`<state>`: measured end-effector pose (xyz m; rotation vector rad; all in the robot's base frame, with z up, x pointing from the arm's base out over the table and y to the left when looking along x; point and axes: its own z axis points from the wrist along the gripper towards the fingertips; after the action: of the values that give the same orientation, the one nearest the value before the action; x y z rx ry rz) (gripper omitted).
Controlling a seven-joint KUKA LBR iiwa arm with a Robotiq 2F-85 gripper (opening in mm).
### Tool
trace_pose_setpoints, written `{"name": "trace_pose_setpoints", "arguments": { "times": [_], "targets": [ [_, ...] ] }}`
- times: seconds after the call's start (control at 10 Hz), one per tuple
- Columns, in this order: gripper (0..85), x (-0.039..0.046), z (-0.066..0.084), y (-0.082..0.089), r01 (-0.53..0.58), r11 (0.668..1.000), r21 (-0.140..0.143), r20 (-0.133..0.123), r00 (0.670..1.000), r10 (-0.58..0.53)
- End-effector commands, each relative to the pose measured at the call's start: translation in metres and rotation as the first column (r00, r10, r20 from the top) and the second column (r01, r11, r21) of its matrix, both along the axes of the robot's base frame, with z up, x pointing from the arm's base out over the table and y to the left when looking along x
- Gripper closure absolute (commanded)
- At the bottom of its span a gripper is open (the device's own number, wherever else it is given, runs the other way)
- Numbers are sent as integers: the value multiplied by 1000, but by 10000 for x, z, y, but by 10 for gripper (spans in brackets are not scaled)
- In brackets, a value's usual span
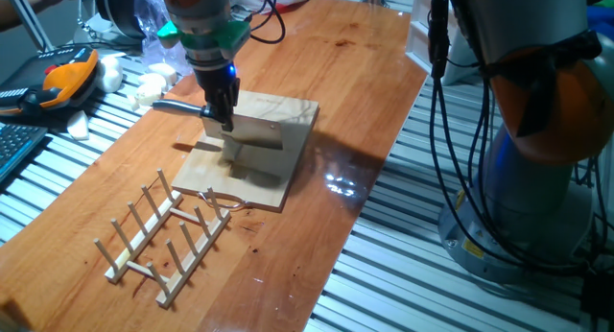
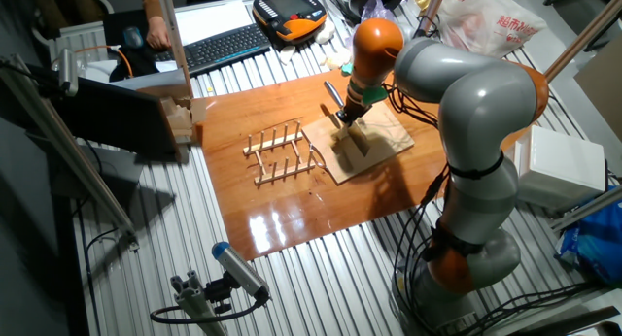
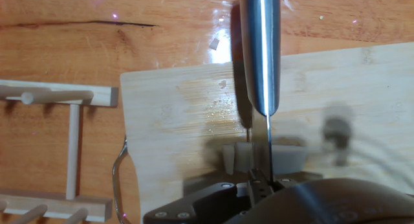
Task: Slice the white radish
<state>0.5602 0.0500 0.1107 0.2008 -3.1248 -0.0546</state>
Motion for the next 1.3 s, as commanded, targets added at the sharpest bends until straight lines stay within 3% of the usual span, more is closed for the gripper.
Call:
{"name": "trace_pose_setpoints", "arguments": {
  "times": [0.0,0.6,1.2],
  "targets": [
    [850,0,-7,-2,0,1000,1,0,1000,0],
    [850,-10,-217,54,6,1000,24,26,1000,-6],
    [850,13,-365,87,-1,1000,24,55,998,0]
  ]
}}
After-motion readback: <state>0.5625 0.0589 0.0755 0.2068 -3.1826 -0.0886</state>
